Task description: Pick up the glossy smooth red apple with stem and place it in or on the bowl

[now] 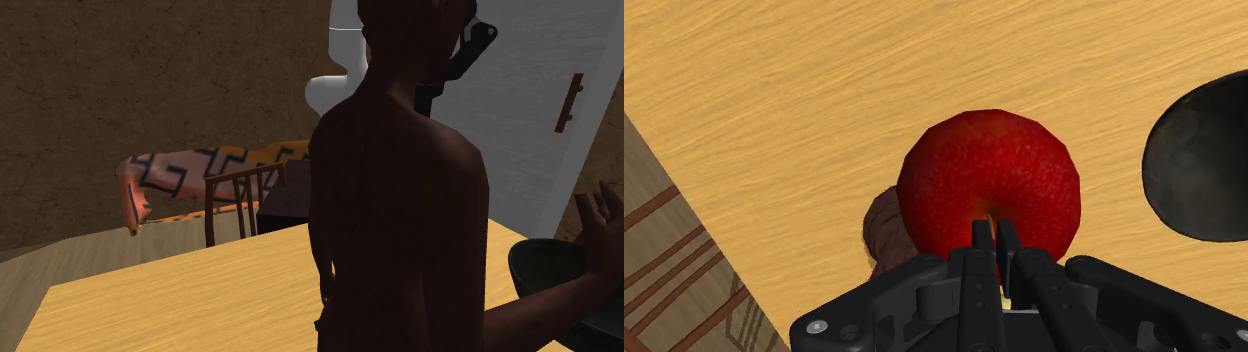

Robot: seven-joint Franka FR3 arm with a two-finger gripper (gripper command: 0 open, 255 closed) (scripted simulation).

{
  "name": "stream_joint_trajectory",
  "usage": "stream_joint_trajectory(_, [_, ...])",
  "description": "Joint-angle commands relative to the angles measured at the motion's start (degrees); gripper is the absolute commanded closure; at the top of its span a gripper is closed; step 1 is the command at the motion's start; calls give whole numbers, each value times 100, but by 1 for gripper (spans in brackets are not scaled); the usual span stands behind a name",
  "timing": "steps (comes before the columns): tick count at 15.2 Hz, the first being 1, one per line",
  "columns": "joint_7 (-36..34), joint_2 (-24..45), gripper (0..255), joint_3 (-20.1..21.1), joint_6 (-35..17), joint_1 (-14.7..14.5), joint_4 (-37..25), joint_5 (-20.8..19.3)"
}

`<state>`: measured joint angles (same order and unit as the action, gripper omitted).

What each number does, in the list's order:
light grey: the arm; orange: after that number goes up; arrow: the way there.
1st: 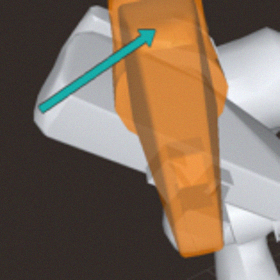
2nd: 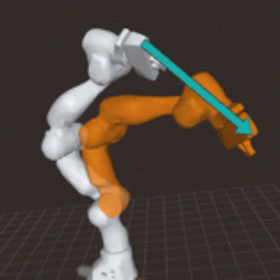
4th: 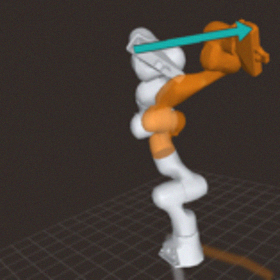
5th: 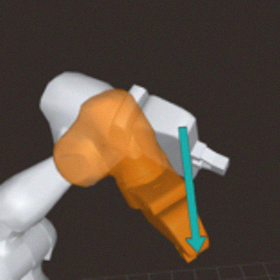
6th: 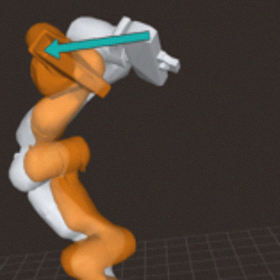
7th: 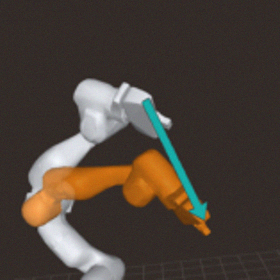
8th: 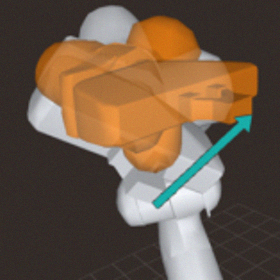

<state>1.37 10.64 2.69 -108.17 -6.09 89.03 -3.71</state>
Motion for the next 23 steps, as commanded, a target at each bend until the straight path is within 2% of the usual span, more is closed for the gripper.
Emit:
stream_joint_trajectory(1, [-272, 20, 255, 97, 75, -161, -79, -59])
stream_joint_trajectory(6, [-898, 266, 255, 325, 378, -566, -579, -213])
stream_joint_trajectory(11, [-1494, 685, 255, 523, 774, -1007, -1335, -391])
stream_joint_trajectory(16, [-2036, 1335, 255, 670, 1320, -1516, -2465, -601])
stream_joint_trajectory(19, [-2312, 1919, 255, 722, 1792, -1881, -3482, -750])
stream_joint_trajectory(23, [-2359, 1720, 255, 725, 1356, -1822, -2845, -721])
